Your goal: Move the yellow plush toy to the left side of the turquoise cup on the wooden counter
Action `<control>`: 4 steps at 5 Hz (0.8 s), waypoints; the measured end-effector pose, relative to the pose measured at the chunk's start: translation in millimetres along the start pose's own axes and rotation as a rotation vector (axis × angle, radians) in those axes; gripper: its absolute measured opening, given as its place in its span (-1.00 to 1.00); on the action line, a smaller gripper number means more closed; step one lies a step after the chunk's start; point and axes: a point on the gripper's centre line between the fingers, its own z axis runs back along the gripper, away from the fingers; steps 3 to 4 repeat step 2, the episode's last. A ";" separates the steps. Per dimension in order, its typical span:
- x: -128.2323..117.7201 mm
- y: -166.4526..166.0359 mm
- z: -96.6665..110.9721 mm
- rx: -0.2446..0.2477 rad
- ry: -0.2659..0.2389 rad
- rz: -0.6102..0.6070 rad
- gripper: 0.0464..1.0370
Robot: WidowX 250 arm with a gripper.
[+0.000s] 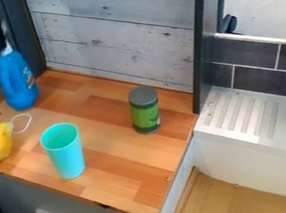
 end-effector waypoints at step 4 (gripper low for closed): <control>38.3 12.0 4.3 0.000 0.021 -0.027 0.93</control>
